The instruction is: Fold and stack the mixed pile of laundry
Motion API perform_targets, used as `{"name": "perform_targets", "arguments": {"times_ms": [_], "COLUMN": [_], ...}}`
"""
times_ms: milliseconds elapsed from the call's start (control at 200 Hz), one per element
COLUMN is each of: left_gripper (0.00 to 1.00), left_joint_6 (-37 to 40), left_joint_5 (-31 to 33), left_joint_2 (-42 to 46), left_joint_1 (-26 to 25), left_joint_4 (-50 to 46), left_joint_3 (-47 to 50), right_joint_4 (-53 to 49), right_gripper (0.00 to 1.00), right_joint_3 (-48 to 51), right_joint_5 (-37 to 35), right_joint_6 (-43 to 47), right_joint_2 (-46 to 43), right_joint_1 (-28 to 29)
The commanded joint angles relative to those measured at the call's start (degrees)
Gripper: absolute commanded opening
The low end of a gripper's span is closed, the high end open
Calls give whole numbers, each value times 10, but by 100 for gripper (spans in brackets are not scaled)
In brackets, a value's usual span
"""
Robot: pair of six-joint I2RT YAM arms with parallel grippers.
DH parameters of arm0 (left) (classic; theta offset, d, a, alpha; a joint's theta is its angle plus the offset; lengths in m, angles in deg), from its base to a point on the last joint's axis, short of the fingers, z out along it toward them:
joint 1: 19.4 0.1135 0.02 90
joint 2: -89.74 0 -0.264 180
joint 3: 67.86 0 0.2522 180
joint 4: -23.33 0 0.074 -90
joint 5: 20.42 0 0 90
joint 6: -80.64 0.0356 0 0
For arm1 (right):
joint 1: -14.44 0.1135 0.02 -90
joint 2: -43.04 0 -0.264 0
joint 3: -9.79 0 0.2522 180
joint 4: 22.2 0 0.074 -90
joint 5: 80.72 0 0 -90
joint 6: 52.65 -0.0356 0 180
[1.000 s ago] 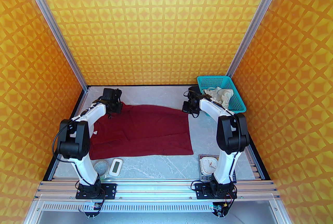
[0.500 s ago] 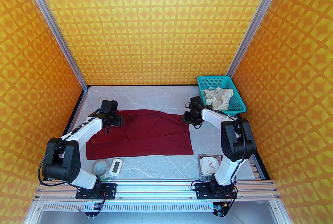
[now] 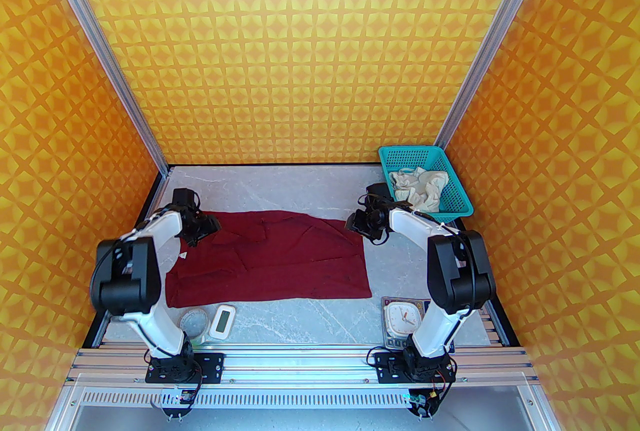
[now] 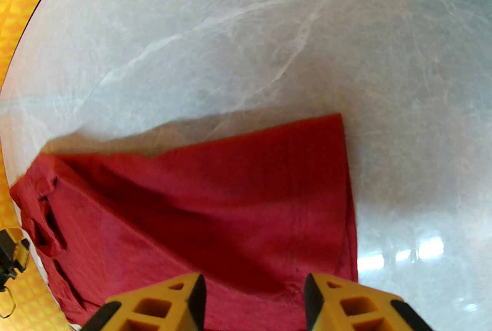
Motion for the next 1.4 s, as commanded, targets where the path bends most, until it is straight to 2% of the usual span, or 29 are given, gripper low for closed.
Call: {"name": "perform_targets", "arguments": {"times_ms": [0,265,335,485,675,1070,1260,1395], "left_gripper": [65,58,48,19,0,0,0,0], "left_joint_6": [-31,-37,-35,-30,-21,-22,-25,-25], "left_joint_5": [-28,-28,-28,-28,-46,-58,-59,-59], "left_joint_2": [-30,-73,-73,-55,-51,-14,-9,-9], "left_joint_1": [2,6,6,7,7,15,16,16], "left_joint_4": [32,56,65,88,91,86,87,81], "left_joint_3": [-34,-63,-66,-58,-68,-66,-60,-58], "right_joint_4": [10,29,32,51,105,99,153,152], "right_gripper": [49,49,49,49,48,53,54,54], "right_joint_3": [-13,-11,-10,9,56,106,141,138], "right_joint_5": [27,46,44,41,47,69,104,101], "right_joint_6": [-37,-66,-80,-160,-265,-350,-420,-429], "right_joint_2": [13,20,24,31,29,-36,-48,-47], "right_joint_1": [-13,-15,-15,-16,-16,-17,-12,-11]}}
